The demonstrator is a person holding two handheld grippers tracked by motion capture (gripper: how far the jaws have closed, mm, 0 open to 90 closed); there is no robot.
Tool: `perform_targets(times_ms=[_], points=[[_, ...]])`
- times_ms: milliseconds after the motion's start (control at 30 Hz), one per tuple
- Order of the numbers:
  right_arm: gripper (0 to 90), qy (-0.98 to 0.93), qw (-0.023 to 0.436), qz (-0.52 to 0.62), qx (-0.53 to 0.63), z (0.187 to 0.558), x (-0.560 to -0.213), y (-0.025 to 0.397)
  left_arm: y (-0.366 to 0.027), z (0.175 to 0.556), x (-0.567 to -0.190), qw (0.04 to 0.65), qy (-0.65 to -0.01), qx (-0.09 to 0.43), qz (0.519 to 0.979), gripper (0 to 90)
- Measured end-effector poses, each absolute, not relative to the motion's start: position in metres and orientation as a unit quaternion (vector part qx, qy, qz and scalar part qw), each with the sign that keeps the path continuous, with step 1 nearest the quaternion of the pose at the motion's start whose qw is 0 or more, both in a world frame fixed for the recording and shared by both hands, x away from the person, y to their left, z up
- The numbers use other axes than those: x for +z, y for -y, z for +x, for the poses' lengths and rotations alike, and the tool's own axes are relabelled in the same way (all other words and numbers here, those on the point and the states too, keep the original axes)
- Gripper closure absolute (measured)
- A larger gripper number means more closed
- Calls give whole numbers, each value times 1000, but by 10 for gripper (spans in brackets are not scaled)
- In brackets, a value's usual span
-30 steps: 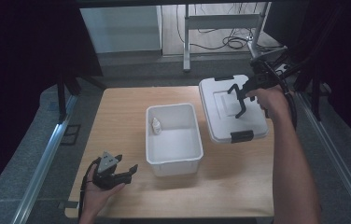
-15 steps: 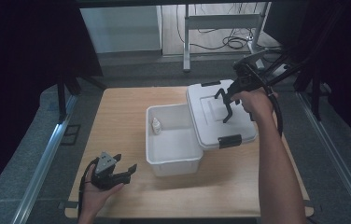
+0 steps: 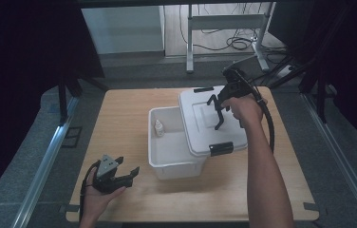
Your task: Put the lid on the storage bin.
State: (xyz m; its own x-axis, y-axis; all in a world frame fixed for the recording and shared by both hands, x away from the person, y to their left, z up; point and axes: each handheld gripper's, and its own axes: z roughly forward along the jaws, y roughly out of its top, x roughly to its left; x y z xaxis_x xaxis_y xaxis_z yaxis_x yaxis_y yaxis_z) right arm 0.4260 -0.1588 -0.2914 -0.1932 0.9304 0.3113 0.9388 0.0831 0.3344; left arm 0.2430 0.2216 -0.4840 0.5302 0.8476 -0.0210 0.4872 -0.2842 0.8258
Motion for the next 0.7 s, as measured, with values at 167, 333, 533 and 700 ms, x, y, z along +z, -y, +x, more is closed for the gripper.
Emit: perform_targets(times_ms=[167,333,533,700], points=[[859,731,12,-641,-233,423,-293,148,-221,242,-482,417,-431,220,769,268],[859,737,15,-634,-234,423,-296,135,-221,242,-482,417,-430,221,770,267],[859,741,21,-631,-228,424,-308,124,-222,242,-482,418,-430,221,769,268],[859,736,29,-636,-231,422,-311,118,-220,242,-481,419,-427,220,770,268]])
